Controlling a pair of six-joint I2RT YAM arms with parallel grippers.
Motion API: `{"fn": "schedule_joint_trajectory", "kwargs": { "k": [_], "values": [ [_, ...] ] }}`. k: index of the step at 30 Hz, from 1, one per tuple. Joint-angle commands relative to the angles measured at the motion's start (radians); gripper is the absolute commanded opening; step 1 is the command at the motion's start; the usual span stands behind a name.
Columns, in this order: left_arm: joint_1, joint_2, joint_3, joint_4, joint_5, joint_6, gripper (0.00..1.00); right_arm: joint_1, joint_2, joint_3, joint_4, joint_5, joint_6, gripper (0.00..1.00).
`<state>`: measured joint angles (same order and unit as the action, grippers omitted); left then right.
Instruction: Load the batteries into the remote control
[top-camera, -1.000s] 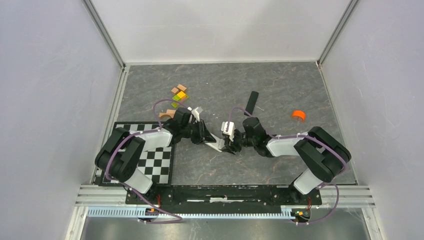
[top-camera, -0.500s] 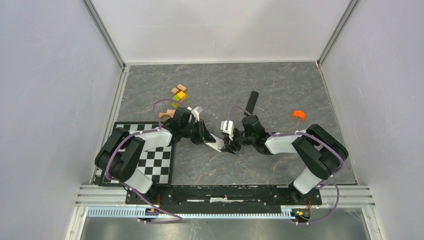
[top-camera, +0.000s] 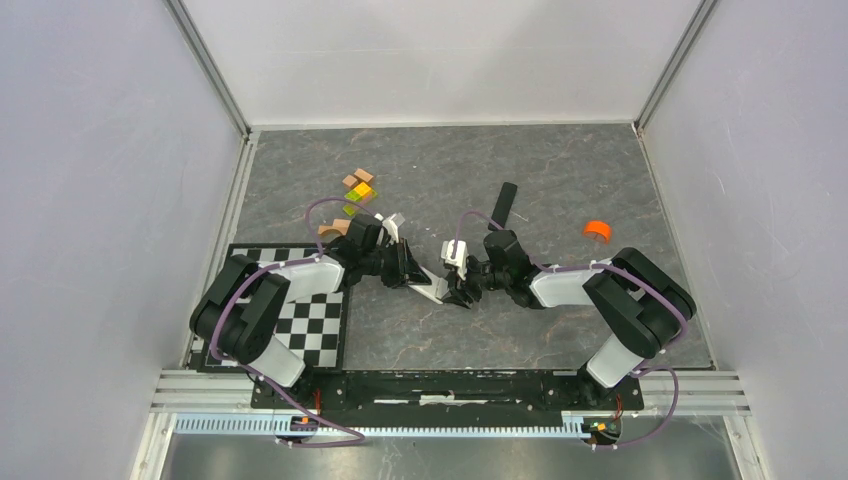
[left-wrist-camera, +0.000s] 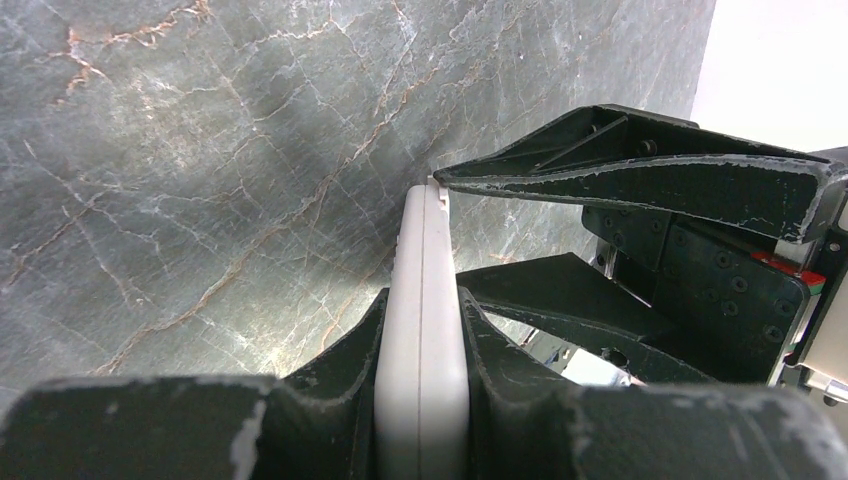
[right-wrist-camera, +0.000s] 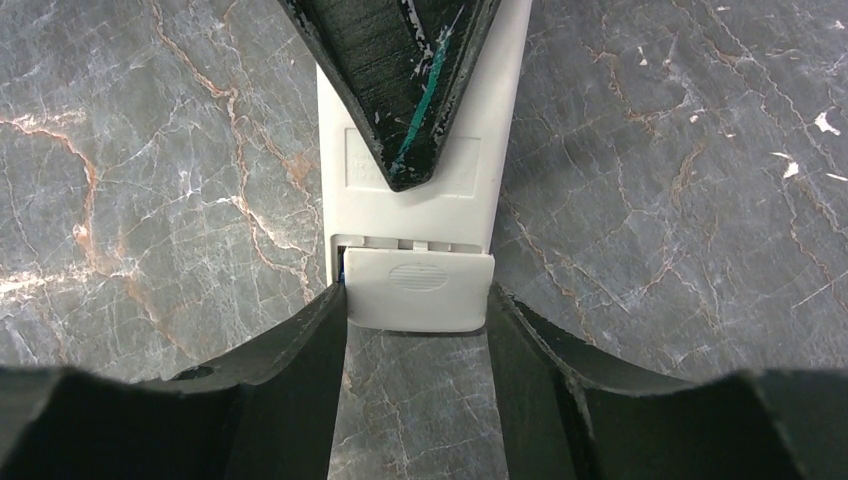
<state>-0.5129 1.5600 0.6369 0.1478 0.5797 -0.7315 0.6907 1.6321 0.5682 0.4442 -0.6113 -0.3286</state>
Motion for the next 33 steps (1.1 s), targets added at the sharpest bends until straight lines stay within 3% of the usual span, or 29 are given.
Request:
{"fn": "schedule_joint_trajectory", "kwargs": {
  "k": [1, 14, 19, 25, 28, 33],
  "values": [
    [-0.012, 0.021, 0.027, 0.004, -0.022, 0.013, 0.02, 0.019, -0.009, 0.0, 0.054, -0.014, 0.035, 0.58],
    [-0.012, 0.021, 0.032, -0.033, -0.044, 0.047, 0.02, 0.006, -0.046, -0.008, 0.011, -0.014, 0.046, 0.7],
    [-0.013, 0.022, 0.033, -0.036, -0.045, 0.049, 0.02, -0.011, -0.082, -0.031, 0.079, -0.03, 0.148, 0.75],
    [-0.014, 0.018, 0.033, -0.035, -0.05, 0.042, 0.02, -0.065, -0.151, -0.1, 0.161, 0.096, 0.458, 0.81],
    [-0.012, 0.01, 0.027, -0.028, -0.058, 0.034, 0.02, -0.068, -0.17, -0.132, 0.114, 0.228, 0.663, 0.78],
    [-0.013, -0.013, 0.006, -0.013, -0.079, 0.02, 0.02, -0.068, -0.194, -0.172, -0.003, 0.294, 0.972, 0.7]
  ]
}}
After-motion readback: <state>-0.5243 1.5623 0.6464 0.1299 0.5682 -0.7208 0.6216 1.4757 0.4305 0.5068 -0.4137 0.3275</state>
